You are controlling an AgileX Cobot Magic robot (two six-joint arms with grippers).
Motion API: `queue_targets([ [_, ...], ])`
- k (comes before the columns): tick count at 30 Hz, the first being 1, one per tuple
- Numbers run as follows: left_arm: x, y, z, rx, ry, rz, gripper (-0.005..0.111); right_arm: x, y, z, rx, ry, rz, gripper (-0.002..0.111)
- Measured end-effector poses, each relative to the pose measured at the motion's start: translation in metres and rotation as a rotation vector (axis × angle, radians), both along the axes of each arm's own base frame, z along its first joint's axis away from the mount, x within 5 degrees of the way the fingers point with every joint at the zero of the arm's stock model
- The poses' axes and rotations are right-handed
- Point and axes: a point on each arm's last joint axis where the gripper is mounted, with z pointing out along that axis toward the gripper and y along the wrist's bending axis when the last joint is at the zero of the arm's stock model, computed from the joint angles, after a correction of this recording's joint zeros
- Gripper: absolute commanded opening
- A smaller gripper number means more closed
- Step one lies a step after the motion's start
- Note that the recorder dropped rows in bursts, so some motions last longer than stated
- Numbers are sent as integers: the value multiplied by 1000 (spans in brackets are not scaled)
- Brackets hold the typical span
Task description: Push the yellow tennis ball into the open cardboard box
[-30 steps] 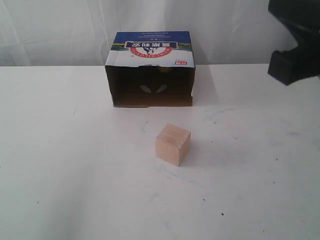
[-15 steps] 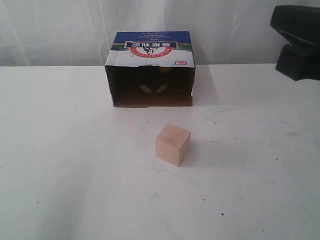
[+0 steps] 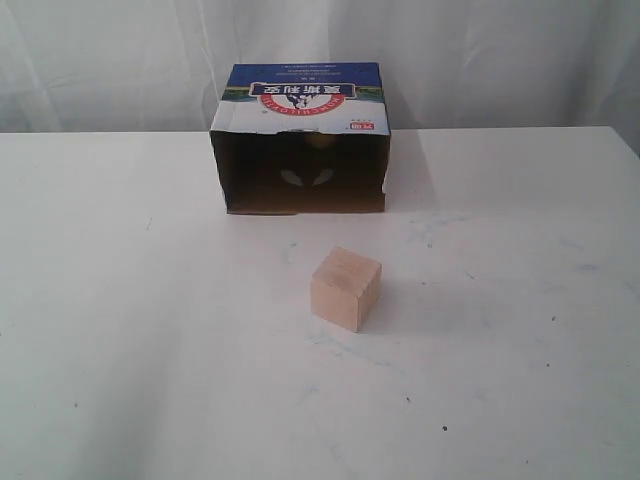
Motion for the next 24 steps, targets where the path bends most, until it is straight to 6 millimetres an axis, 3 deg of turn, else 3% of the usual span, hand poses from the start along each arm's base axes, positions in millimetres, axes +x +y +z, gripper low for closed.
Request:
queue_targets([
  [3, 0, 0, 0, 0, 0, 2, 0, -7, -1, -2, 1, -21, -19, 0],
  [7, 0, 0, 0, 0, 0, 2, 0, 0, 0, -21, 24, 13, 4, 0],
  [9, 0, 0, 0, 0, 0, 2, 0, 8, 0, -39, 34, 58, 9, 0],
  [16, 0, 0, 0, 0, 0, 2, 0, 21, -4, -140, -36, 277, -50, 0],
  [19, 0, 0, 0, 0, 0, 2, 0, 18, -4, -163, -2, 289, -43, 0],
  [24, 0, 0, 0, 0, 0, 2, 0, 9, -2, -190, 138, 514, -7, 0],
])
